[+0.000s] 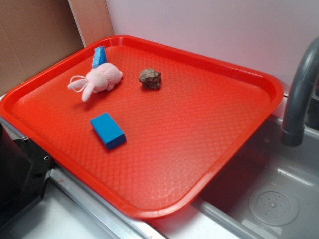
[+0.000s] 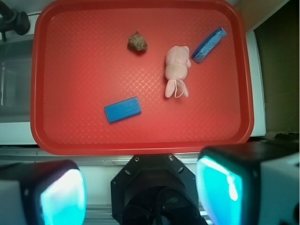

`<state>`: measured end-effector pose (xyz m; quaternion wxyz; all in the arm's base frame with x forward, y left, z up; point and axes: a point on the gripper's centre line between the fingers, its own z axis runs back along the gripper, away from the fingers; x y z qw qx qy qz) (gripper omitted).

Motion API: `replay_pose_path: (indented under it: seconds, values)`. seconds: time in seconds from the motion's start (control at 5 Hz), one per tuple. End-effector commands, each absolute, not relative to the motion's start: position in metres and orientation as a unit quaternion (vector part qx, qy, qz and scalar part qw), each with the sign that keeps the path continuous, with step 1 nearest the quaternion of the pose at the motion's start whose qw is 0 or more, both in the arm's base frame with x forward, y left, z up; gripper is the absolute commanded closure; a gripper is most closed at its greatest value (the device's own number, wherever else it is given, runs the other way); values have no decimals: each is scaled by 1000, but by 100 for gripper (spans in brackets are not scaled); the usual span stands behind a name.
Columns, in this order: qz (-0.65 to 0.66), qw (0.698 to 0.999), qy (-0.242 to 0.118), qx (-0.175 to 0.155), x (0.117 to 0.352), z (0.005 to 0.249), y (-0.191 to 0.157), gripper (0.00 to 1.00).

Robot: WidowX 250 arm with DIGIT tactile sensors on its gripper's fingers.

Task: Grab the blue sponge.

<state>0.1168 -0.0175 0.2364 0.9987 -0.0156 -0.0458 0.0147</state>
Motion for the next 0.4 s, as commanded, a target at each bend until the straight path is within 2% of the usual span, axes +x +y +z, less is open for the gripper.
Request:
replay_pose_path:
  seconds: [0.0, 0.2]
  values:
    - [15, 999, -46, -16, 117, 236, -17, 0]
    - [130, 989, -58, 29, 157, 196, 30, 0]
